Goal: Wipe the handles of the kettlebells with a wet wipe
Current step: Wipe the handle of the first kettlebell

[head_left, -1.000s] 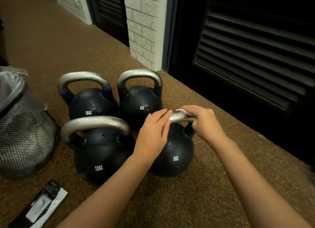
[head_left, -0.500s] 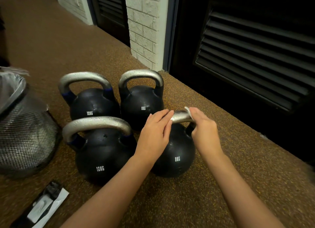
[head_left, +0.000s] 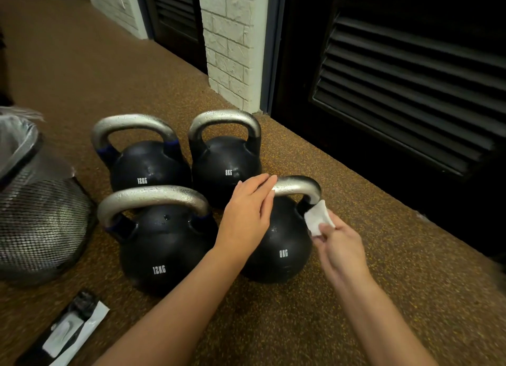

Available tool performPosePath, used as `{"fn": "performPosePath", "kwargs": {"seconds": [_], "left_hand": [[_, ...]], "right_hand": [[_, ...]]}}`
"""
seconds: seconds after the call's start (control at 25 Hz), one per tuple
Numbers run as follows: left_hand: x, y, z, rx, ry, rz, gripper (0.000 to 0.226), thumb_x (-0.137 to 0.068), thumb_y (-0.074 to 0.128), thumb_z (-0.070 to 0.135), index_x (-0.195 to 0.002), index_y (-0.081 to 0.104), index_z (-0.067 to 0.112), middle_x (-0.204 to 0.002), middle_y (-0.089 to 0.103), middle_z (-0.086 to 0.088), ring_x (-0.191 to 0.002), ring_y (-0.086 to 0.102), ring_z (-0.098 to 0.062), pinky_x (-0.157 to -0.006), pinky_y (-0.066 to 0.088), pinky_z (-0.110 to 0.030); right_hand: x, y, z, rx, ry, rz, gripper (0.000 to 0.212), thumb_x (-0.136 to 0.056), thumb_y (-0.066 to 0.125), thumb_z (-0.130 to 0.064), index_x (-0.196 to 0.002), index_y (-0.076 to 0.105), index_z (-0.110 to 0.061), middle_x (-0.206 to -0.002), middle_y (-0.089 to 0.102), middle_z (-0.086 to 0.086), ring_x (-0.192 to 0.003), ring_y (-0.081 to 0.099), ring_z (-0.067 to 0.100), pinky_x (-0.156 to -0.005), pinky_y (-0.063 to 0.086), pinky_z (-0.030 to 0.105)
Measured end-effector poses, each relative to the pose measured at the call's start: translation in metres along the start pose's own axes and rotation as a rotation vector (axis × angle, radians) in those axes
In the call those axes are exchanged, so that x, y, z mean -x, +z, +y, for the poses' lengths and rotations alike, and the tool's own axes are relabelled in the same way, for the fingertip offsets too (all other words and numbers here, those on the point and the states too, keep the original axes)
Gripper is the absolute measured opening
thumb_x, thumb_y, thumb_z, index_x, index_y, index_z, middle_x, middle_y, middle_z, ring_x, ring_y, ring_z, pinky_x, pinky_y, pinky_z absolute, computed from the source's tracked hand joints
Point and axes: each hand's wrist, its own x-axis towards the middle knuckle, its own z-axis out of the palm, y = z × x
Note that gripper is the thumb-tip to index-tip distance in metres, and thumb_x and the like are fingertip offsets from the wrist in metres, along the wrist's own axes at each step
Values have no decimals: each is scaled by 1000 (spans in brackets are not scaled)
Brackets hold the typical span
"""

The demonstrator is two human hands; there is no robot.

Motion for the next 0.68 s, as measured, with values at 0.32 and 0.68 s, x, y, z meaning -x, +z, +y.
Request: {"fn": "performPosePath", "kwargs": {"seconds": [0.32,0.68], "left_hand": [[-1,2,-3,-5,25,15,34,-95,46,22,-126,56,15,-127,57,-1,-120,49,-12,-107,37,-45],[0,2,-3,0,21,19,33,-94,49,17,-127,55,15,-128,56,-1,-121,47,-11,-109,34,-44]], "right_hand": [[-23,48,-28,-509,385,-27,49,-92,27,14,-140,18,13,-146,26,32,-136,28,44,-110,24,50],[-23,34,-30,-577,392,-137,41,-92,45,3,-129,37,19,-142,34,32,-135,31,41,-115,21,44]]}}
